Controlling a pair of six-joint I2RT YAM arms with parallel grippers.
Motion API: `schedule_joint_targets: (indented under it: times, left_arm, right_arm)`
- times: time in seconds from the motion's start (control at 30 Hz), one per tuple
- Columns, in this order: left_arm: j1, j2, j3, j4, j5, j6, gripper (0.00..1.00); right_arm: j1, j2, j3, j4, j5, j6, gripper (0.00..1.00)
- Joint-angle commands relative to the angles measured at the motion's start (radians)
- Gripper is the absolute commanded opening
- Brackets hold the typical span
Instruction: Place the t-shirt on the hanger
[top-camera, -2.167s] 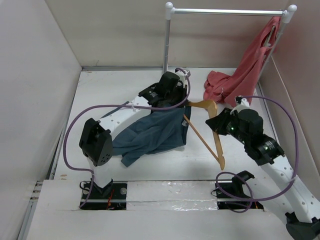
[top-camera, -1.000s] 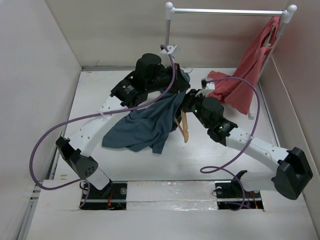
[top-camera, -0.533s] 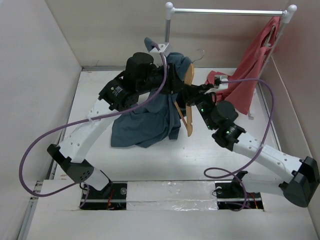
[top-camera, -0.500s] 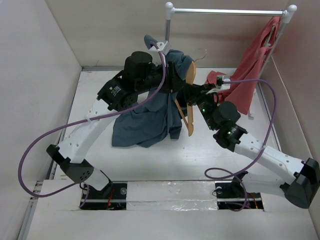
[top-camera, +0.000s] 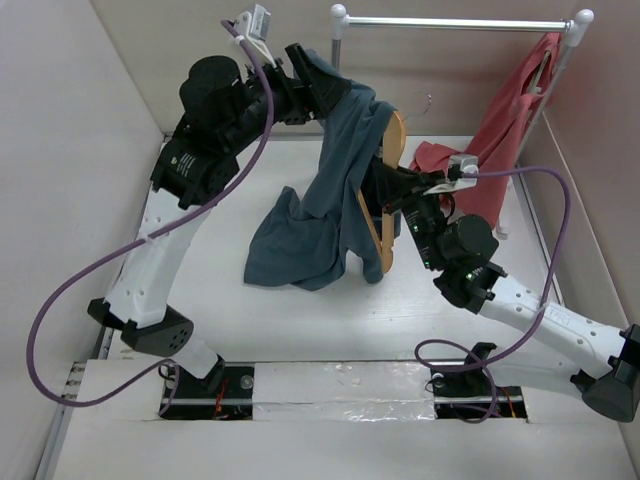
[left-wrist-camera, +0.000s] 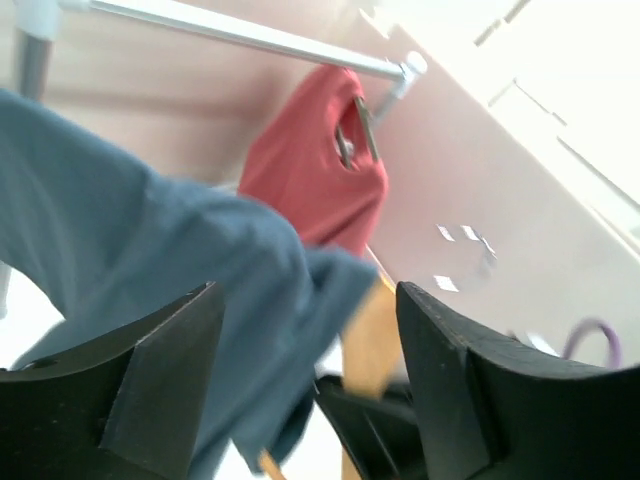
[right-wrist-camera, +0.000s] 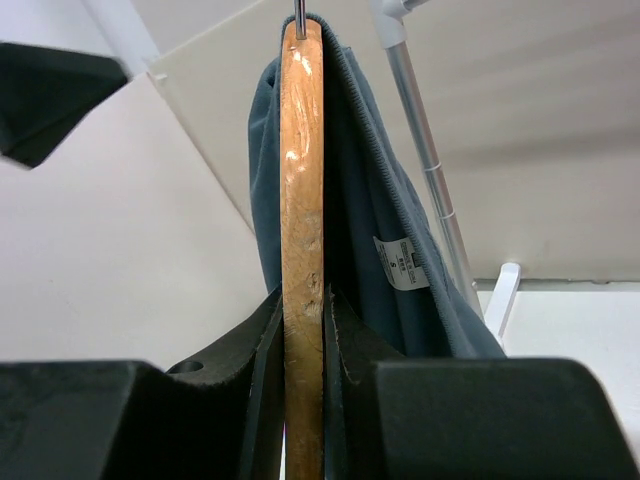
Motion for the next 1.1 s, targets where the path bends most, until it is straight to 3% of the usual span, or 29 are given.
schedule_joint_targets:
  times: [0.0, 0.03, 0.2, 0.33, 0.47, 0.83, 0.9, 1.07]
  left_arm:
    - [0.021, 0.084, 0.077, 0.025, -0.017, -0.038, 0.69]
    - [0.021, 0.119, 0.109, 0.016, -0.017, -0.044, 0.76]
    - [0.021, 0.176, 0.126, 0.082, 0.029, -0.125, 0.85]
    - [0.021, 0.207, 0.115, 0.07, 0.01, -0.186, 0.99]
    - [0.021, 0.169, -0.01, 0.173, -0.017, -0.263, 0.99]
    - [0.002, 0.199, -0.073, 0.266, 0.01, -0.374, 0.99]
    - [-0.008, 0.189, -0.107, 0.319, 0.026, -0.398, 0.98]
    - [-0.017, 0.173, -0.155, 0.381, 0.05, -0.414, 0.68]
  right_arm:
    - [0.023, -0.041, 0.063, 0.16, 0.043, -0.051, 0.0]
    - [0.023, -0.044, 0.062, 0.168, 0.046, -0.054, 0.0]
    - [0.043, -0.035, 0.073, 0.167, 0.05, -0.076, 0.0]
    - [0.043, -0.022, 0.103, 0.142, 0.046, -0.108, 0.0]
    - [0.052, 0.0, 0.132, 0.142, 0.048, -0.14, 0.0]
    - [0.052, 0.077, 0.177, 0.13, 0.013, -0.165, 0.0]
    - [0.052, 0.104, 0.18, 0.133, 0.022, -0.175, 0.0]
    - [0.052, 0.153, 0.205, 0.125, 0.014, -0.192, 0.0]
